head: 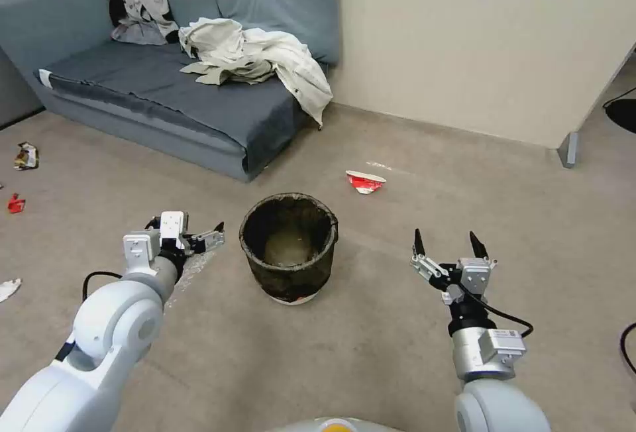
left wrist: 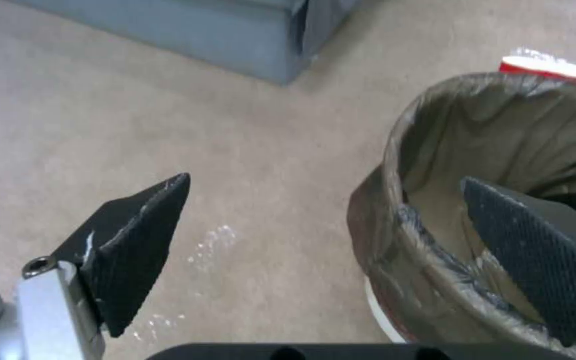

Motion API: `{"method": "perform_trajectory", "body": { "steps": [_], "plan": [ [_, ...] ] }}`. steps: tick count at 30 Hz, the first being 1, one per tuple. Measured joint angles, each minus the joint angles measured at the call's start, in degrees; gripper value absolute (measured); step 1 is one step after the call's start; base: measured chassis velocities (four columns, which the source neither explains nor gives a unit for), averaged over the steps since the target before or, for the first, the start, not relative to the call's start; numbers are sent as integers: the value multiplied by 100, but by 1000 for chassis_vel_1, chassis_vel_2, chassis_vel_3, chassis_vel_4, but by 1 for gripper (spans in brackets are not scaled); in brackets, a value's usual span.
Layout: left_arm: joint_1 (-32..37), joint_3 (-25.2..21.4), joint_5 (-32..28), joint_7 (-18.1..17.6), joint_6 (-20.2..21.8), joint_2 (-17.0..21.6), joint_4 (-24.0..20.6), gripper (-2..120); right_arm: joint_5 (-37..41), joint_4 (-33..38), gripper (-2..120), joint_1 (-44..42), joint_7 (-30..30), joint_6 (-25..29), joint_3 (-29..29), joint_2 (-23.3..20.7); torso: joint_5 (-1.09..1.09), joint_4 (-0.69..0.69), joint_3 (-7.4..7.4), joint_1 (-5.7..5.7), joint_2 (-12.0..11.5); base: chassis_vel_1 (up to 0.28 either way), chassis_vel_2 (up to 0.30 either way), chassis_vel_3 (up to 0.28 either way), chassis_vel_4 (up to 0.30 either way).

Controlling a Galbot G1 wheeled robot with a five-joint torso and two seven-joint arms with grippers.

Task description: Pick up the trash can from the floor.

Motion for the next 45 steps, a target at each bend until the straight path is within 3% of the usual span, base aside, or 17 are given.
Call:
{"method": "perform_trajectory", "body": {
  "steps": [6, 15, 25, 45],
  "plan": [
    [-502, 378, -386, -269, 225, 40, 331, 100, -59, 0, 100, -44, -17, 5, -8, 40, 0, -1, 0, 0, 0, 0, 0, 0, 0],
    [-953, 1029, -239, -497, 224, 7, 464, 100, -60, 6, 100, -64, -18, 28, 25, 43, 1, -1, 0, 0, 0, 0, 0, 0, 0],
    [-1287, 1394, -169, -780, 212, -83, 674, 100, -52, -22, 100, -54, -17, 26, 6, 47, 1, 0, 0, 0, 0, 0, 0, 0, 0],
    [-2049, 2129, -155, -980, 195, -569, 1856, 100, -3, -150, 100, -24, -3, 27, 23, 44, 1, -1, 0, 0, 0, 0, 0, 0, 0]
  ]
}}
